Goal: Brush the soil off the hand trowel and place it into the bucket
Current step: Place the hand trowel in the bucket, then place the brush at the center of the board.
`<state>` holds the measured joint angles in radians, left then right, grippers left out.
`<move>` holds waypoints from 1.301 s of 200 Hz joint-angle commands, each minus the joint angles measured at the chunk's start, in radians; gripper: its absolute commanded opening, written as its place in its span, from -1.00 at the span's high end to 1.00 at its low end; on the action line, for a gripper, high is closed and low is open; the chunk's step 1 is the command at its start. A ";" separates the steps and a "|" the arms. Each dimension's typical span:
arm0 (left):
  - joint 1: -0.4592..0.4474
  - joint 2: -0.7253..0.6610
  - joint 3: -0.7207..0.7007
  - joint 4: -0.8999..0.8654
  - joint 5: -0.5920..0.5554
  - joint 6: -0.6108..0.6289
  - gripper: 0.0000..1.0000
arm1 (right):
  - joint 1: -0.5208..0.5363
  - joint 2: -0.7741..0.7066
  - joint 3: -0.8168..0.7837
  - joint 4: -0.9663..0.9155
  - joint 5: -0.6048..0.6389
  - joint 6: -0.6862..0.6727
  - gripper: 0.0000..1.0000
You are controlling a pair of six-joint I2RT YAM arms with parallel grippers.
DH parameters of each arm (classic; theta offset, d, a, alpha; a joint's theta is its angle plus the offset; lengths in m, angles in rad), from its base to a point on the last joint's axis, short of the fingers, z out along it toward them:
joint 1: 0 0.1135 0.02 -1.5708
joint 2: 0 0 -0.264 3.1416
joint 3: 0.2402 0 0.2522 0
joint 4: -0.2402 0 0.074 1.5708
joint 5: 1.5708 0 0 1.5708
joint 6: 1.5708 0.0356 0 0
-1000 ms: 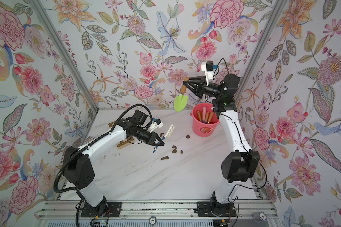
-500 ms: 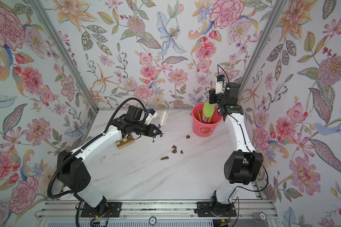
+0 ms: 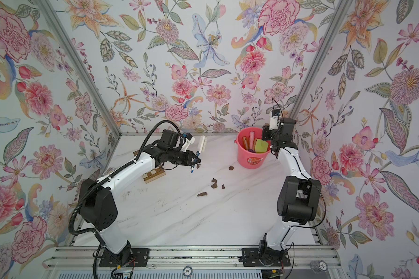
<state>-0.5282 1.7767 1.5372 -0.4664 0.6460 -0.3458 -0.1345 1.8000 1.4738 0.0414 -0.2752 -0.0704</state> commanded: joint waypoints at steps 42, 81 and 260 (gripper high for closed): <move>-0.002 0.009 0.037 0.034 -0.017 -0.025 1.00 | 0.013 0.059 -0.018 0.046 -0.046 0.004 0.40; -0.001 -0.002 0.032 0.032 -0.017 -0.024 1.00 | 0.021 0.055 0.002 0.051 -0.052 0.023 0.14; -0.037 -0.294 -0.459 -0.077 -0.319 0.083 1.00 | 0.767 -0.476 -0.258 -0.033 0.549 0.398 -0.98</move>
<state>-0.5446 1.5127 1.1664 -0.5316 0.4030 -0.2771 0.4942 1.3594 1.2774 0.0299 0.0677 0.1242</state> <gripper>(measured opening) 0.223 0.989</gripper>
